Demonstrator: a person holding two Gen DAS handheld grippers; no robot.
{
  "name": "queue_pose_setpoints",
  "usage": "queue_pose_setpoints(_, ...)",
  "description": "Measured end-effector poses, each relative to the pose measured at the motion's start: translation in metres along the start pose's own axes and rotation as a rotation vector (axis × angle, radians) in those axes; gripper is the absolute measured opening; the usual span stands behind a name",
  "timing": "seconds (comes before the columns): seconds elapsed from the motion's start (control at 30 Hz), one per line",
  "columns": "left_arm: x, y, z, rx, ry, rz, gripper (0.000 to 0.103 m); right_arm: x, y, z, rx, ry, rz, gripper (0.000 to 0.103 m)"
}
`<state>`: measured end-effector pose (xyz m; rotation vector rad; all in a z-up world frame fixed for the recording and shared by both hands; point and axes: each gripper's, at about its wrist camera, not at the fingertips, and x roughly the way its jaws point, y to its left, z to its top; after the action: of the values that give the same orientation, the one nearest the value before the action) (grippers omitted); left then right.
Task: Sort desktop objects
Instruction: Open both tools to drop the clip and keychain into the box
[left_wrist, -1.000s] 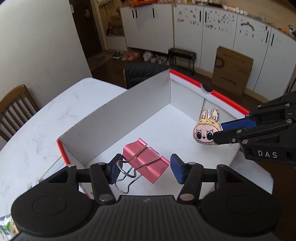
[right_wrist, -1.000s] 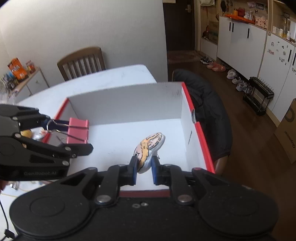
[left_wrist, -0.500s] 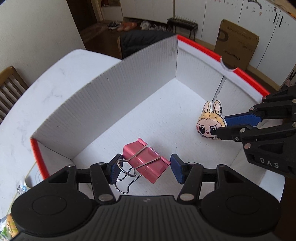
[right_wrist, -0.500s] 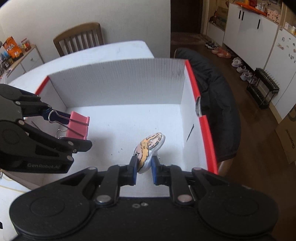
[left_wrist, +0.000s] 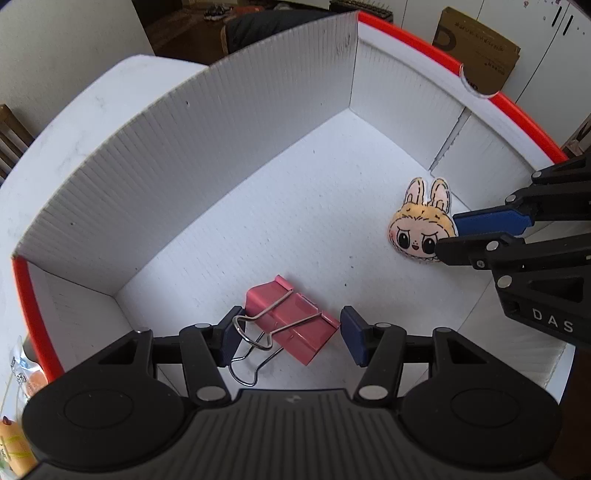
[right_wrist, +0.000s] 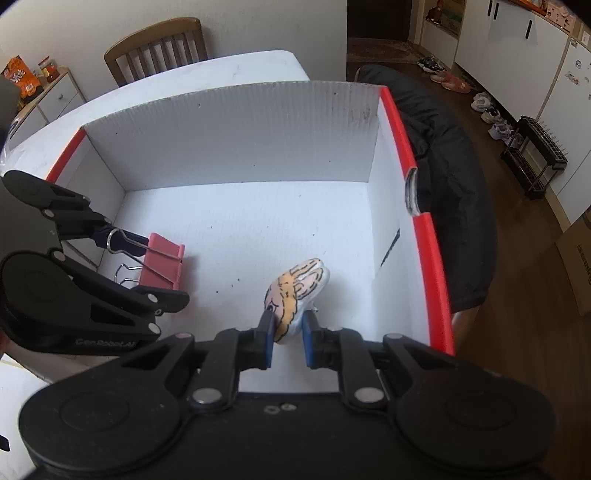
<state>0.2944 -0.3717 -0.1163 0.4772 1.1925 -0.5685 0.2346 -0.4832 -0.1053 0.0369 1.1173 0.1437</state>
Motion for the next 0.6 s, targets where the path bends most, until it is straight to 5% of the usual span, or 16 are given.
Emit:
queue_pose_setpoints(0.23,0.005,0.0,0.001,-0.002,0.031,-0.003,0.056,0.001,0.0,0.002,-0.009,0.015,0.005,0.016)
queue_pose_setpoints(0.6,-0.028,0.005,-0.01,-0.041,-0.05,0.004,0.055,-0.015,-0.003,-0.001,0.005,-0.003,0.027,0.026)
